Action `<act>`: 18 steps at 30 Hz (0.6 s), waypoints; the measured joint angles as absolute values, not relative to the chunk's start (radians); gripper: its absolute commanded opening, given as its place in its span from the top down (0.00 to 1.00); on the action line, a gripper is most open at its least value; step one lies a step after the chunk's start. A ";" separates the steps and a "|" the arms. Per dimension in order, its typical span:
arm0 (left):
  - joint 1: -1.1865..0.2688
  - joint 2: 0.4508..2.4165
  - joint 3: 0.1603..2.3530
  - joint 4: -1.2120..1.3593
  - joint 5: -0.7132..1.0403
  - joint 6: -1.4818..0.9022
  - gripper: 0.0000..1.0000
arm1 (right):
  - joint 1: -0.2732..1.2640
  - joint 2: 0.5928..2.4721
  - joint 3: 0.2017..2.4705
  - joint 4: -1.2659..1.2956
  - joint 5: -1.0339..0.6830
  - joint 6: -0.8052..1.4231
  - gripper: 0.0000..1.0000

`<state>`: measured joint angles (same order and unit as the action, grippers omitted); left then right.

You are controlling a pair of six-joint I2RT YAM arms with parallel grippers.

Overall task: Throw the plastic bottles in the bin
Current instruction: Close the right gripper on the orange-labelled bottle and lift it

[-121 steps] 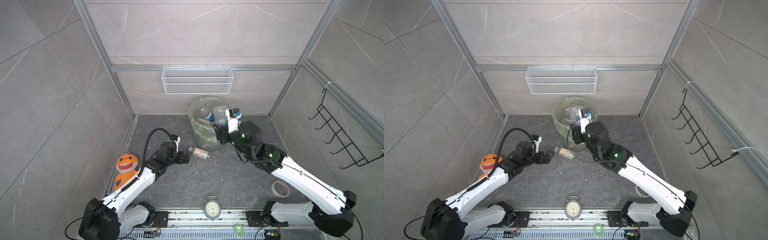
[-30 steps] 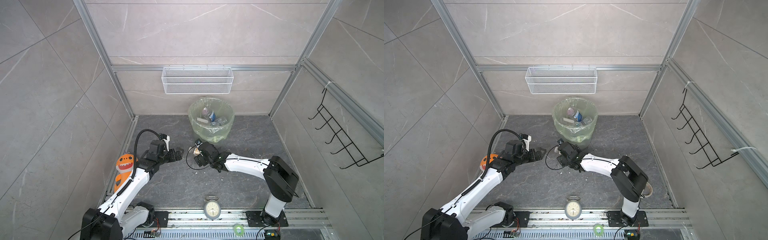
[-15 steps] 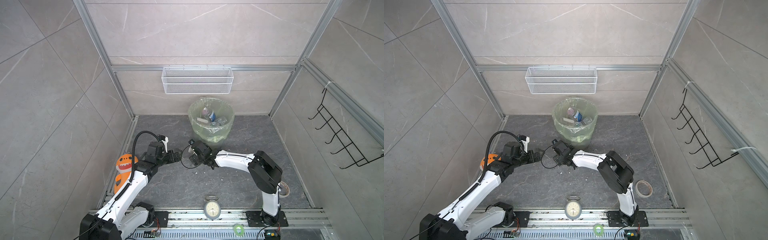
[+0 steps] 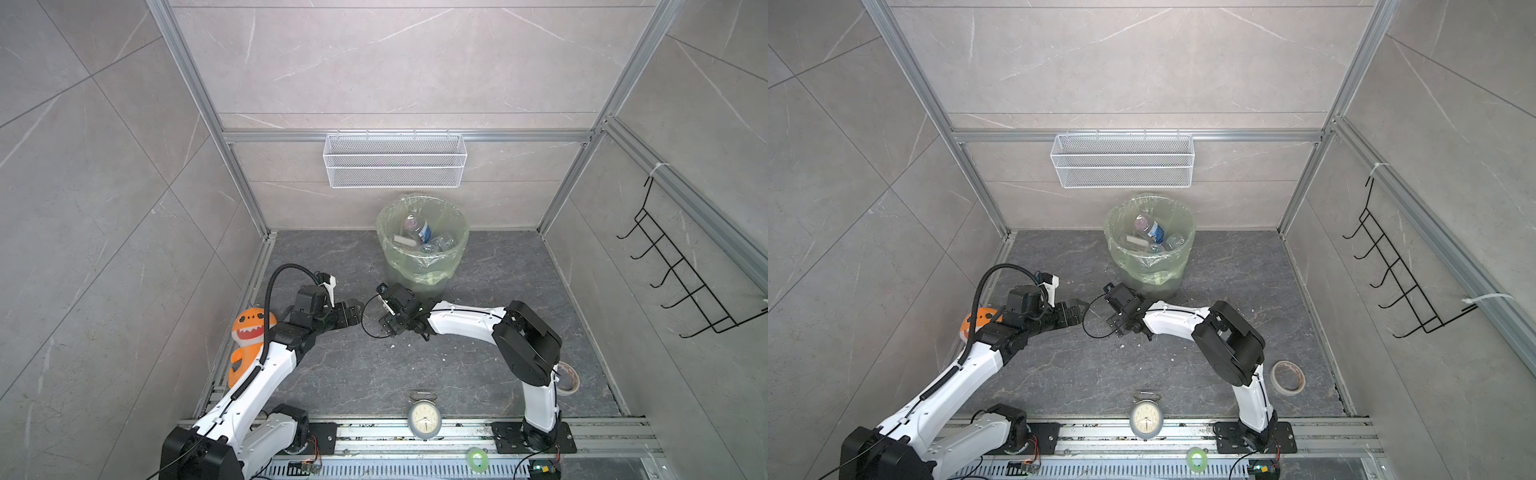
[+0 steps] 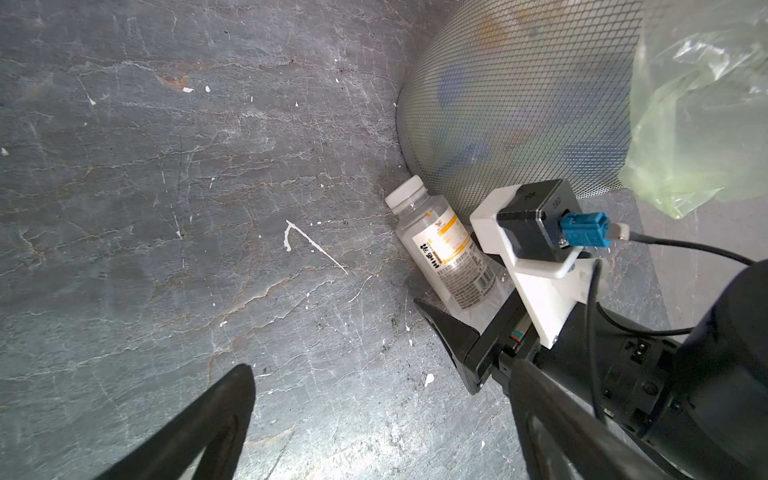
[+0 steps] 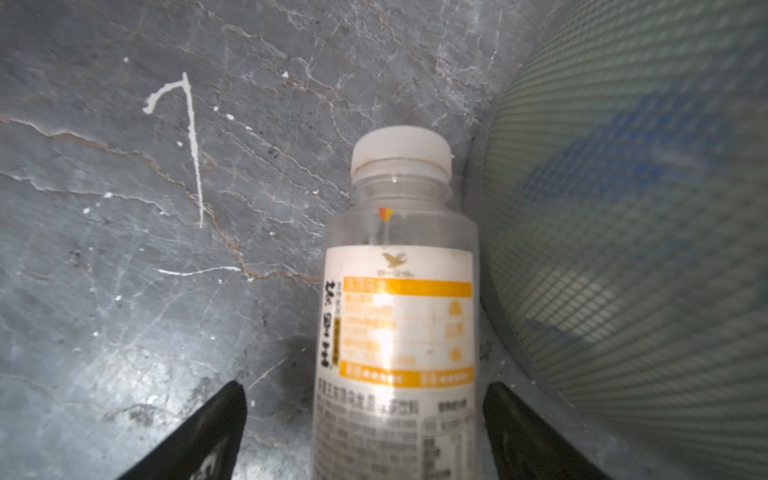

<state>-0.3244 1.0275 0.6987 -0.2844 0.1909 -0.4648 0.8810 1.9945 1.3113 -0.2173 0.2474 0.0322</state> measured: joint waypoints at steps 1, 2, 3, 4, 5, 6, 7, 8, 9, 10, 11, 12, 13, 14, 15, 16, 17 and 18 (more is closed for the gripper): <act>-0.324 1.031 0.699 -0.284 0.192 -0.465 0.03 | 0.882 1.998 1.314 -0.220 0.245 0.037 0.09; -0.324 1.034 0.699 -0.284 0.193 -0.466 0.03 | 0.883 2.005 1.323 -0.225 0.242 0.044 0.10; -0.324 1.037 0.699 -0.284 0.194 -0.467 0.03 | 0.883 2.017 1.340 -0.234 0.242 0.054 0.11; -0.324 1.039 0.699 -0.284 0.194 -0.469 0.03 | 0.884 2.030 1.358 -0.244 0.242 0.059 0.12; -0.324 1.040 0.698 -0.284 0.194 -0.469 0.03 | 0.884 2.048 1.383 -0.254 0.242 0.067 0.14; -0.324 1.040 0.698 -0.284 0.194 -0.469 0.03 | 0.884 2.061 1.401 -0.261 0.242 0.074 0.16; -0.324 1.040 0.698 -0.284 0.194 -0.469 0.03 | 0.884 2.069 1.413 -0.265 0.241 0.080 0.18; -0.324 1.040 0.698 -0.284 0.194 -0.469 0.03 | 0.884 2.075 1.420 -0.267 0.240 0.087 0.19; -0.324 1.040 0.698 -0.284 0.194 -0.470 0.03 | 0.884 2.078 1.421 -0.269 0.238 0.093 0.21; -0.324 1.040 0.698 -0.284 0.194 -0.470 0.03 | 0.884 2.078 1.421 -0.273 0.237 0.096 0.23; -0.324 1.040 0.698 -0.284 0.194 -0.470 0.03 | 0.884 2.080 1.421 -0.275 0.235 0.102 0.26; -0.324 1.040 0.698 -0.284 0.194 -0.470 0.03 | 0.884 2.082 1.420 -0.276 0.234 0.108 0.29; -0.324 1.040 0.696 -0.284 0.194 -0.470 0.03 | 0.884 2.082 1.420 -0.277 0.232 0.110 0.31; -0.324 1.040 0.695 -0.284 0.194 -0.470 0.03 | 0.884 2.082 1.418 -0.276 0.230 0.114 0.34; -0.324 1.040 0.693 -0.284 0.194 -0.470 0.03 | 0.884 2.082 1.415 -0.276 0.228 0.115 0.36; -0.324 1.040 0.693 -0.285 0.194 -0.470 0.03 | 0.884 2.082 1.411 -0.272 0.226 0.117 0.39; -0.323 1.040 0.693 -0.285 0.194 -0.470 0.03 | 0.884 2.081 1.403 -0.263 0.226 0.118 0.42; -0.322 1.040 0.693 -0.285 0.194 -0.470 0.03 | 0.885 2.077 1.396 -0.255 0.226 0.118 0.45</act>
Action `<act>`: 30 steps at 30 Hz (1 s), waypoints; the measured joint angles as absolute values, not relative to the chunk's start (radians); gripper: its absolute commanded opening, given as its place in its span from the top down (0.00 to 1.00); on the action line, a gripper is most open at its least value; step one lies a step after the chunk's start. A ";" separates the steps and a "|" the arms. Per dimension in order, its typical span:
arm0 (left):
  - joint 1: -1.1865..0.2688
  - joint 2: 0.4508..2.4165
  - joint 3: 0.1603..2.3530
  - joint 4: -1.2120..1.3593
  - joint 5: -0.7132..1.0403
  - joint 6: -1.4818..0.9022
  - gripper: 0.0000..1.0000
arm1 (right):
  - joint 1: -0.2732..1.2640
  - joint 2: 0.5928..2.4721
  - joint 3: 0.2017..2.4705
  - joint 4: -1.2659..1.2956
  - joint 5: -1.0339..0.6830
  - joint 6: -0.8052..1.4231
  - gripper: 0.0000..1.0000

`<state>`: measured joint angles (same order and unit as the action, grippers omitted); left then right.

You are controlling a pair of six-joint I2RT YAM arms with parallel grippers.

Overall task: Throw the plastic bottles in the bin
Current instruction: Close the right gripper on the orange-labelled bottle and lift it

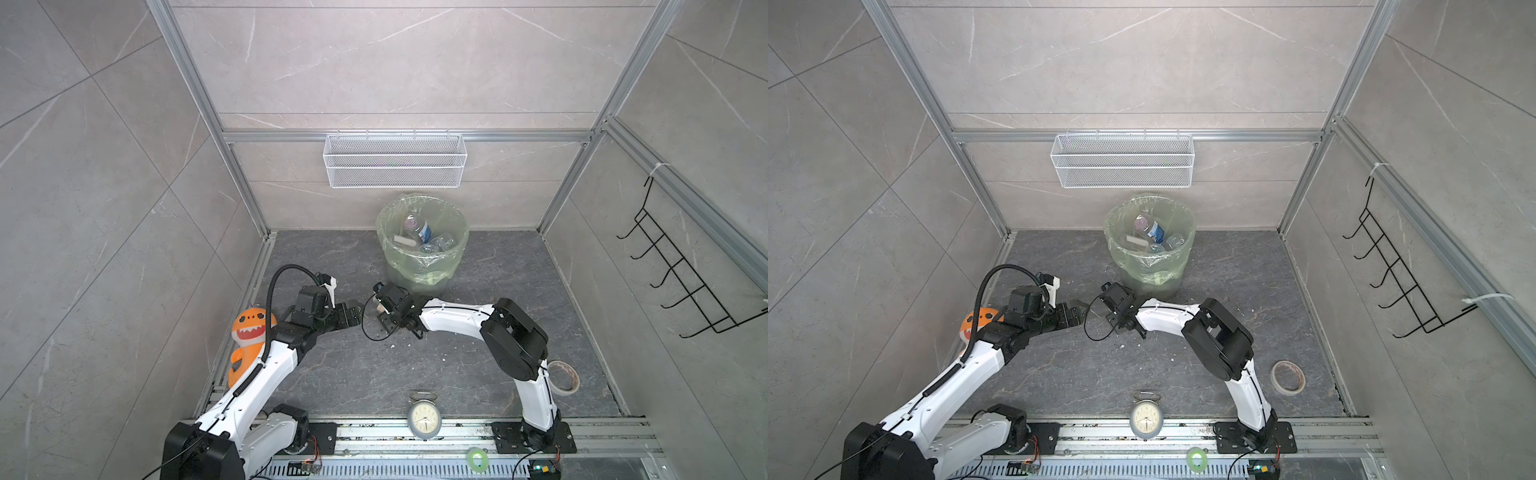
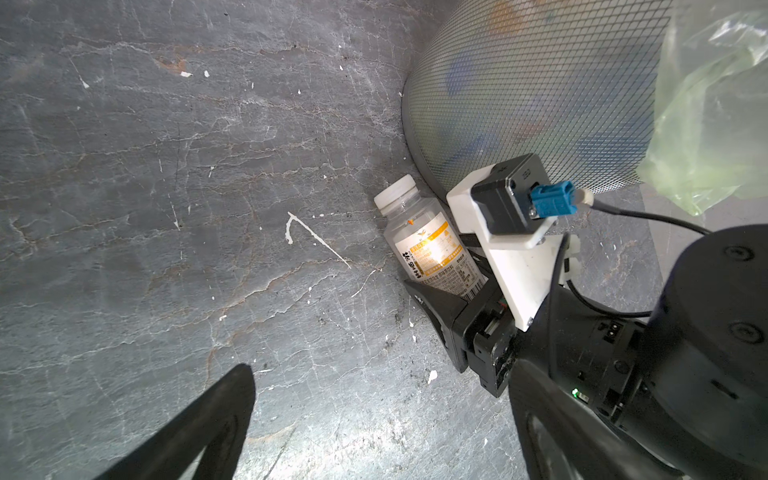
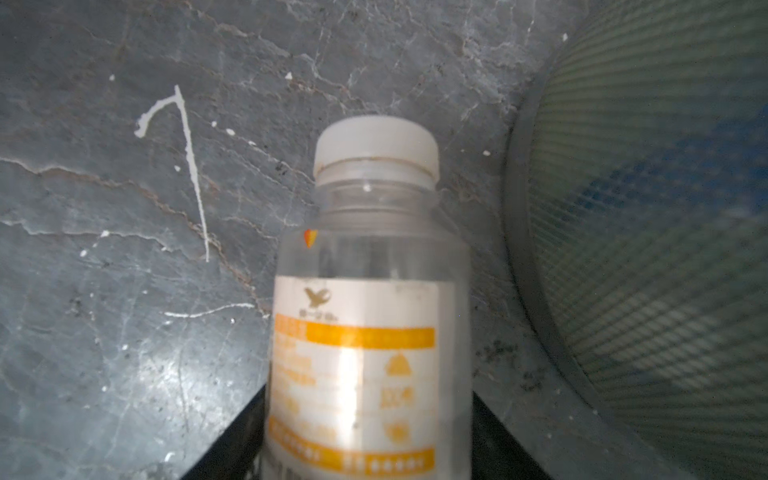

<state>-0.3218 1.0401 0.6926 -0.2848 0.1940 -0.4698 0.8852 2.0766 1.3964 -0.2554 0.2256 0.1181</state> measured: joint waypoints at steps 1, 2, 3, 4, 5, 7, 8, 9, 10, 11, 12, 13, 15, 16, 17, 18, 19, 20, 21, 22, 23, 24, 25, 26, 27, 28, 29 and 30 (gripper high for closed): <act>-0.320 1.040 0.693 -0.284 0.194 -0.470 0.03 | 0.886 2.070 1.386 -0.247 0.225 0.117 0.47; -0.320 1.040 0.693 -0.284 0.194 -0.470 0.03 | 0.886 2.061 1.370 -0.234 0.224 0.117 0.48; -0.320 1.040 0.693 -0.284 0.195 -0.470 0.03 | 0.888 2.048 1.350 -0.224 0.223 0.117 0.49; -0.320 1.040 0.693 -0.283 0.197 -0.470 0.03 | 0.891 2.030 1.321 -0.209 0.223 0.116 0.50; -0.320 1.041 0.693 -0.282 0.205 -0.469 0.03 | 0.894 2.011 1.291 -0.197 0.223 0.115 0.52; -0.320 1.051 0.694 -0.282 0.215 -0.467 0.03 | 0.904 1.973 1.236 -0.181 0.224 0.115 0.54; -0.320 1.060 0.696 -0.283 0.217 -0.466 0.03 | 0.909 1.954 1.211 -0.173 0.227 0.116 0.55; -0.320 1.067 0.697 -0.283 0.218 -0.464 0.03 | 0.913 1.940 1.192 -0.166 0.230 0.116 0.55; -0.320 1.072 0.697 -0.284 0.219 -0.463 0.03 | 0.918 1.919 1.166 -0.155 0.233 0.116 0.56; -0.320 1.074 0.697 -0.285 0.220 -0.463 0.03 | 0.922 1.897 1.142 -0.144 0.235 0.116 0.57; -0.321 1.075 0.697 -0.284 0.220 -0.462 0.03 | 0.924 1.877 1.121 -0.134 0.237 0.116 0.57; -0.321 1.075 0.698 -0.284 0.220 -0.461 0.03 | 0.926 1.850 1.093 -0.121 0.241 0.117 0.57; -0.323 1.075 0.698 -0.284 0.220 -0.461 0.03 | 0.927 1.795 1.041 -0.097 0.251 0.119 0.58; -0.326 1.076 0.698 -0.284 0.221 -0.460 0.03 | 0.928 1.761 1.010 -0.082 0.257 0.121 0.58; -0.329 1.077 0.698 -0.282 0.220 -0.460 0.03 | 0.928 1.728 0.982 -0.068 0.263 0.122 0.58; -0.333 1.079 0.698 -0.282 0.220 -0.460 0.03 | 0.928 1.697 0.955 -0.055 0.269 0.125 0.58; -0.340 1.082 0.698 -0.280 0.220 -0.459 0.03 | 0.928 1.663 0.930 -0.048 0.274 0.128 0.58; -0.350 1.085 0.698 -0.277 0.219 -0.458 0.03 | 0.928 1.628 0.904 -0.038 0.281 0.132 0.58; -0.360 1.089 0.698 -0.274 0.218 -0.456 0.03 | 0.928 1.596 0.880 -0.030 0.287 0.136 0.58; -0.374 1.093 0.698 -0.270 0.216 -0.451 0.03 | 0.928 1.562 0.858 -0.024 0.293 0.139 0.58; -0.389 1.097 0.698 -0.265 0.213 -0.445 0.03 | 0.928 1.529 0.837 -0.018 0.300 0.140 0.59; -0.403 1.102 0.698 -0.261 0.211 -0.440 0.03 | 0.929 1.502 0.821 -0.014 0.304 0.143 0.59; -0.421 1.109 0.700 -0.261 0.208 -0.435 0.03 | 0.930 1.466 0.799 -0.009 0.311 0.144 0.59; -0.433 1.114 0.703 -0.261 0.203 -0.433 0.03 | 0.931 1.439 0.785 -0.009 0.316 0.147 0.58; -0.448 1.121 0.707 -0.260 0.194 -0.427 0.03 | 0.931 1.407 0.768 -0.007 0.323 0.151 0.59; -0.461 1.129 0.712 -0.258 0.189 -0.424 0.03 | 0.932 1.376 0.752 -0.006 0.330 0.158 0.59; -0.471 1.136 0.717 -0.257 0.185 -0.421 0.03 | 0.932 1.348 0.738 -0.006 0.337 0.165 0.59; -0.480 1.144 0.722 -0.254 0.184 -0.418 0.03 | 0.932 1.314 0.723 -0.007 0.342 0.170 0.59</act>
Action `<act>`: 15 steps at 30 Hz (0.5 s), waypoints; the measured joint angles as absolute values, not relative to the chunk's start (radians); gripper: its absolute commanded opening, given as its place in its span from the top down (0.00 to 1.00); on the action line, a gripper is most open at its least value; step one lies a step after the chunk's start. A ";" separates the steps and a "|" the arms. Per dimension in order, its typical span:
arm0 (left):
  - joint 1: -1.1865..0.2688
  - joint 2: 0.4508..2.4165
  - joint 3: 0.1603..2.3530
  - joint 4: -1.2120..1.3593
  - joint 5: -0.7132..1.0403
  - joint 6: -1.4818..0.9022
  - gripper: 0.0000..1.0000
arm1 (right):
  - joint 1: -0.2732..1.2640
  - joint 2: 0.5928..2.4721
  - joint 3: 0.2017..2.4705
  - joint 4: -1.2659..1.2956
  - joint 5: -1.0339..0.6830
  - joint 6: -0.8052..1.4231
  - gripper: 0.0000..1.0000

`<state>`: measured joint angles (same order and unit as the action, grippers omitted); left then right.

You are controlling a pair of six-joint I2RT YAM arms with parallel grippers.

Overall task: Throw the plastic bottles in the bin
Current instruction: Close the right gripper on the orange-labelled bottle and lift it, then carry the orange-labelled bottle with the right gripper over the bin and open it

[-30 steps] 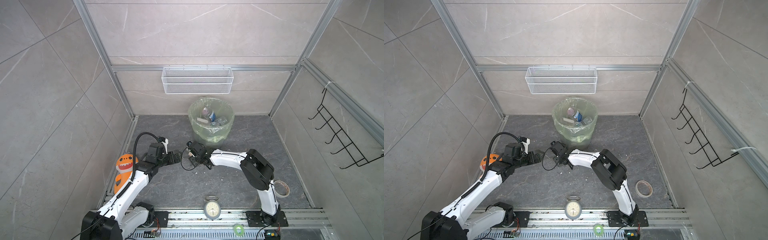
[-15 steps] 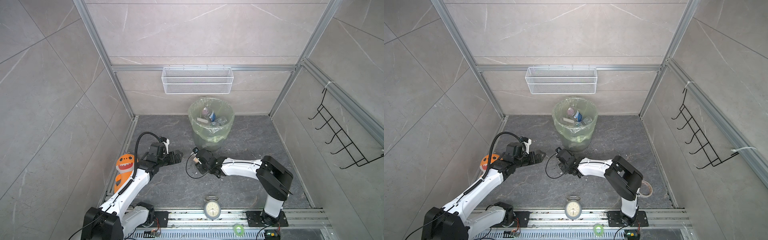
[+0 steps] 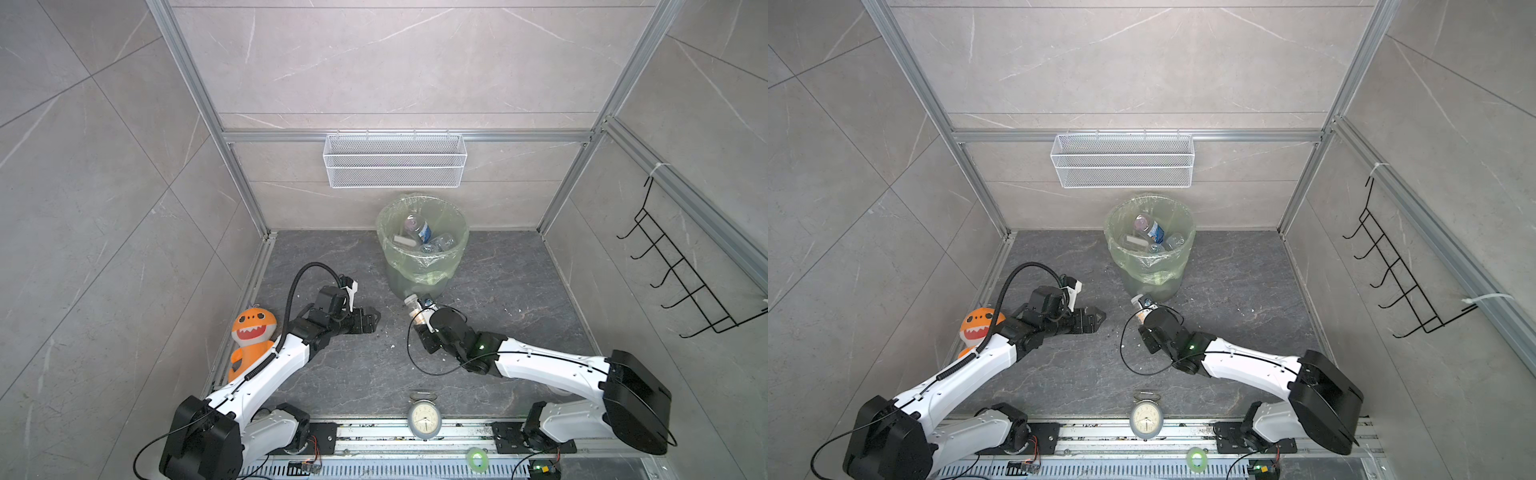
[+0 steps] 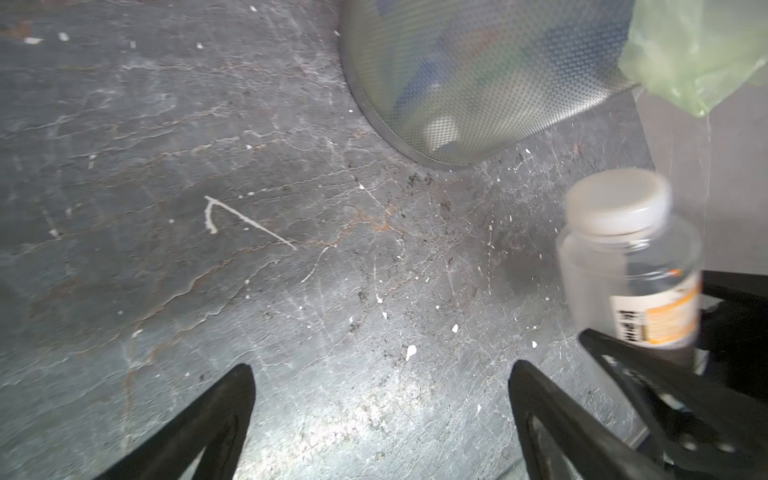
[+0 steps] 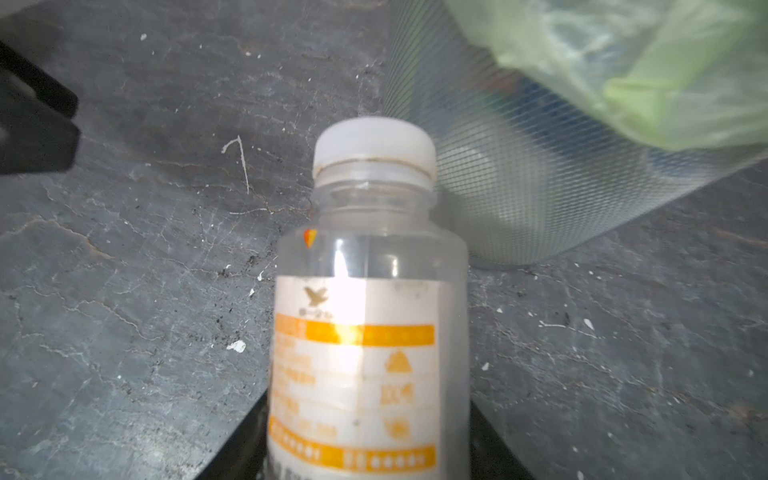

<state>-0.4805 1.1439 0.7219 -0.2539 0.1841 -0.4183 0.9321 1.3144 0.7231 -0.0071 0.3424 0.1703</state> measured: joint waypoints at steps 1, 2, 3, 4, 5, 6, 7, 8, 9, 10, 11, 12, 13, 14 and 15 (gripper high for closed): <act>-0.489 1.151 0.727 -0.250 0.182 -0.416 0.03 | 0.932 1.283 0.710 -0.009 0.348 0.177 0.59; -0.496 1.159 0.732 -0.245 0.180 -0.415 0.03 | 0.933 1.249 0.696 -0.010 0.354 0.185 0.59; -0.501 1.166 0.738 -0.242 0.177 -0.414 0.03 | 0.933 1.219 0.685 -0.014 0.360 0.192 0.59; -0.507 1.174 0.743 -0.238 0.175 -0.412 0.03 | 0.933 1.186 0.674 -0.019 0.364 0.197 0.59; -0.512 1.182 0.750 -0.236 0.173 -0.411 0.03 | 0.933 1.156 0.665 -0.028 0.371 0.203 0.59; -0.516 1.187 0.755 -0.234 0.168 -0.409 0.03 | 0.934 1.132 0.660 -0.036 0.376 0.208 0.59; -0.521 1.195 0.760 -0.229 0.167 -0.407 0.03 | 0.934 1.102 0.652 -0.047 0.382 0.213 0.59; -0.525 1.203 0.766 -0.228 0.165 -0.407 0.03 | 0.934 1.077 0.646 -0.056 0.387 0.218 0.59; -0.528 1.209 0.771 -0.224 0.165 -0.406 0.03 | 0.935 1.053 0.641 -0.064 0.393 0.220 0.59; -0.532 1.216 0.775 -0.220 0.164 -0.403 0.03 | 0.935 1.026 0.634 -0.074 0.400 0.224 0.59; -0.536 1.222 0.777 -0.215 0.163 -0.401 0.03 | 0.936 0.999 0.629 -0.088 0.406 0.228 0.59; -0.540 1.227 0.780 -0.214 0.163 -0.399 0.03 | 0.937 0.979 0.625 -0.100 0.412 0.233 0.59; -0.543 1.232 0.783 -0.213 0.163 -0.397 0.03 | 0.937 0.955 0.623 -0.113 0.419 0.237 0.59; -0.546 1.238 0.787 -0.212 0.163 -0.396 0.03 | 0.937 0.929 0.620 -0.126 0.427 0.241 0.59; -0.548 1.242 0.789 -0.210 0.162 -0.395 0.03 | 0.937 0.906 0.620 -0.140 0.433 0.244 0.59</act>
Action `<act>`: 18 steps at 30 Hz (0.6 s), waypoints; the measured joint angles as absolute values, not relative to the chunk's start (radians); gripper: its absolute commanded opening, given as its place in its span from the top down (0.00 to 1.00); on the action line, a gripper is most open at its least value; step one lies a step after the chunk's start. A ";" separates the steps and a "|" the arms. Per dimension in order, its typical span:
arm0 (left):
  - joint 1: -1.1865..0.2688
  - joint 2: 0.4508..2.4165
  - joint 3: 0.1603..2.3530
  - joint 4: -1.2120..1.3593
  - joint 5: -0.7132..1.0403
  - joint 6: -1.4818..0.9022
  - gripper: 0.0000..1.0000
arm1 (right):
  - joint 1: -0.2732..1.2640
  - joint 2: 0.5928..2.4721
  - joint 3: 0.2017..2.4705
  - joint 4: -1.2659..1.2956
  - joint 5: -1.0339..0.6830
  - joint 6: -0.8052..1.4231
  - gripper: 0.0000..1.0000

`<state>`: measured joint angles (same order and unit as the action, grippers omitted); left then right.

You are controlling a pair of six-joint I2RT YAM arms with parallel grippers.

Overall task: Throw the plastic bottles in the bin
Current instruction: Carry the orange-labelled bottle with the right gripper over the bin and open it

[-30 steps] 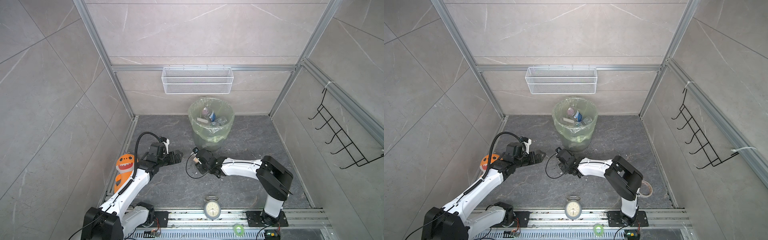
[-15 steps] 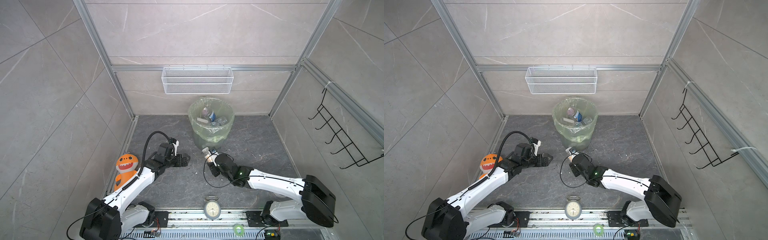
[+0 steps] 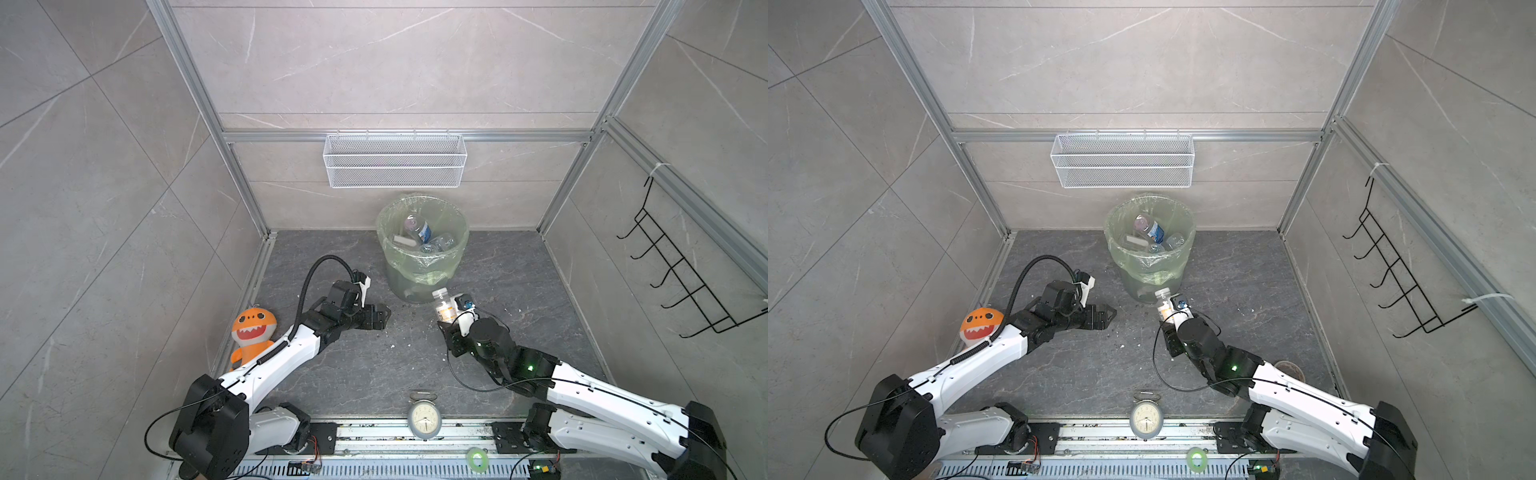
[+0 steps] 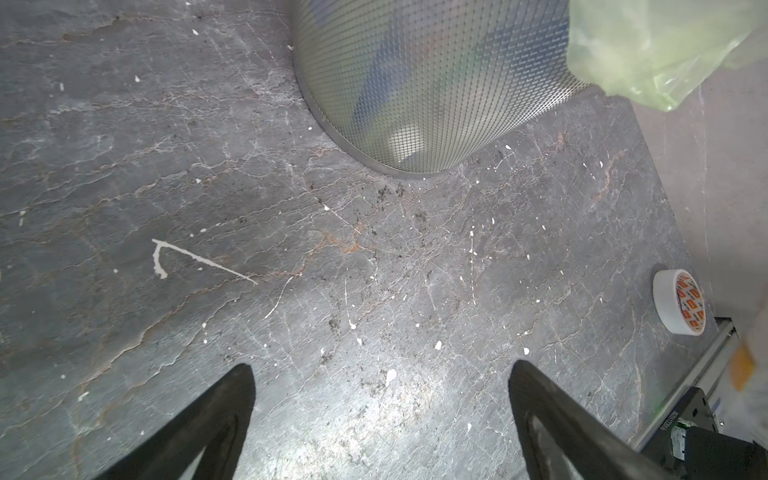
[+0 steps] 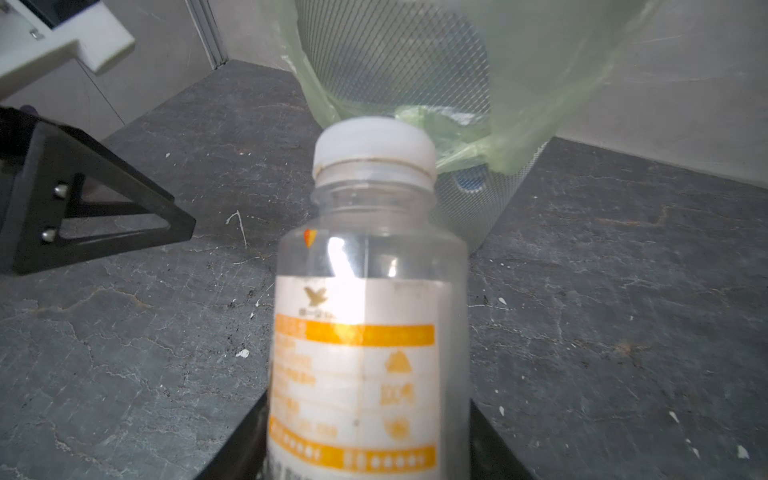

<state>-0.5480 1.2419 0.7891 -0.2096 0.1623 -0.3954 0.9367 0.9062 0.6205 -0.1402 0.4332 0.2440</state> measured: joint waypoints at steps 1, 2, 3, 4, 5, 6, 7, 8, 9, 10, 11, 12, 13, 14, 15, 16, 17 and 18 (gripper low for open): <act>-0.550 1.245 0.791 -0.208 0.162 -0.394 0.03 | 0.937 0.888 0.620 -0.152 0.438 0.245 0.59; -0.551 1.249 0.794 -0.208 0.162 -0.392 0.03 | 0.937 0.867 0.620 -0.164 0.443 0.245 0.59; -0.552 1.251 0.797 -0.207 0.162 -0.392 0.03 | 0.937 0.847 0.621 -0.176 0.449 0.245 0.59; -0.553 1.254 0.800 -0.207 0.162 -0.391 0.03 | 0.937 0.833 0.624 -0.189 0.453 0.244 0.59; -0.556 1.254 0.802 -0.207 0.162 -0.389 0.03 | 0.938 0.823 0.631 -0.207 0.456 0.245 0.59; -0.557 1.256 0.805 -0.204 0.161 -0.389 0.03 | 0.938 0.816 0.646 -0.229 0.460 0.244 0.59; -0.557 1.256 0.806 -0.201 0.160 -0.388 0.03 | 0.939 0.812 0.669 -0.250 0.465 0.244 0.60; -0.557 1.256 0.808 -0.200 0.160 -0.388 0.03 | 0.939 0.811 0.694 -0.270 0.469 0.244 0.59; -0.557 1.256 0.808 -0.199 0.160 -0.388 0.03 | 0.939 0.811 0.727 -0.286 0.476 0.244 0.59; -0.558 1.256 0.808 -0.200 0.160 -0.387 0.03 | 0.939 0.812 0.760 -0.300 0.479 0.244 0.59; -0.558 1.256 0.808 -0.200 0.159 -0.386 0.03 | 0.939 0.813 0.802 -0.314 0.482 0.243 0.59; -0.559 1.256 0.808 -0.200 0.159 -0.385 0.03 | 0.939 0.820 0.850 -0.329 0.485 0.242 0.59; -0.559 1.256 0.808 -0.200 0.159 -0.384 0.03 | 0.939 0.830 0.895 -0.339 0.487 0.239 0.59; -0.559 1.256 0.808 -0.199 0.159 -0.382 0.03 | 0.939 0.851 0.952 -0.350 0.493 0.235 0.59; -0.559 1.256 0.808 -0.200 0.159 -0.381 0.03 | 0.939 0.884 1.018 -0.359 0.500 0.230 0.59; -0.559 1.256 0.808 -0.200 0.159 -0.381 0.03 | 0.939 0.917 1.076 -0.364 0.506 0.222 0.59; -0.559 1.256 0.808 -0.199 0.159 -0.380 0.03 | 0.939 0.959 1.143 -0.365 0.514 0.212 0.59; -0.559 1.256 0.808 -0.199 0.159 -0.378 0.03 | 0.939 1.004 1.203 -0.369 0.525 0.199 0.59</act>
